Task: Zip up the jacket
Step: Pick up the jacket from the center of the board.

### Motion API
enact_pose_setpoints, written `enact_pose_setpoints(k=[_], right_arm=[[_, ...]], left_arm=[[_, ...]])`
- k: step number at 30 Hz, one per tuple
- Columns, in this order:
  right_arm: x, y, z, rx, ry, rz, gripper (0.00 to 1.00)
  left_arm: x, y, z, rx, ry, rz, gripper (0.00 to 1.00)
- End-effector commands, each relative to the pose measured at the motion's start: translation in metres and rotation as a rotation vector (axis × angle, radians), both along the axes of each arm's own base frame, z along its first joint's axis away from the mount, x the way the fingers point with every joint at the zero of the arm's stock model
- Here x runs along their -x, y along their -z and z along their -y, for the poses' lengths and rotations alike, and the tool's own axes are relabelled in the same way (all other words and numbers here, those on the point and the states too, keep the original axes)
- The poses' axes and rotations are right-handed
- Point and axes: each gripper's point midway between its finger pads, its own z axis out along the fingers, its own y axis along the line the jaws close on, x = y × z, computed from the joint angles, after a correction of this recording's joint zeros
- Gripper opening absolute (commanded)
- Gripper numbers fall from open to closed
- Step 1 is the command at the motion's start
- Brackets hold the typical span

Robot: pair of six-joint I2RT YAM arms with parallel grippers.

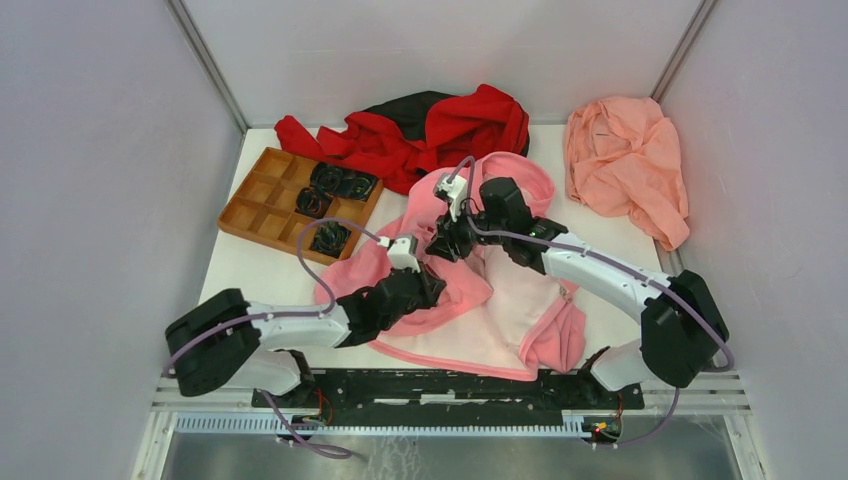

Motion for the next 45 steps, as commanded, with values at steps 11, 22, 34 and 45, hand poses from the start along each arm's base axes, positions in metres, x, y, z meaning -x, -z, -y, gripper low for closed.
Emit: enact_pose_setpoints(k=[11,22,34,45], right_arm=[[0.046,-0.025,0.04,-0.208,-0.275,0.16,0.98],[0.072,0.03,0.047,-0.3,-0.163,-0.127,0.93],[0.085,0.075,0.042,-0.23,-0.072,-0.311,0.86],[0.116,0.068,0.032,-0.321,-0.16,-0.415,0.82]], left_arm=[[0.04,-0.024,-0.031,0.092,0.196,0.15,0.02],[0.052,-0.029,-0.045,0.134,0.224,0.198,0.02],[0.054,-0.032,-0.041,0.157,0.244,0.204,0.02],[0.055,-0.03,-0.042,0.168,0.245,0.204,0.02]])
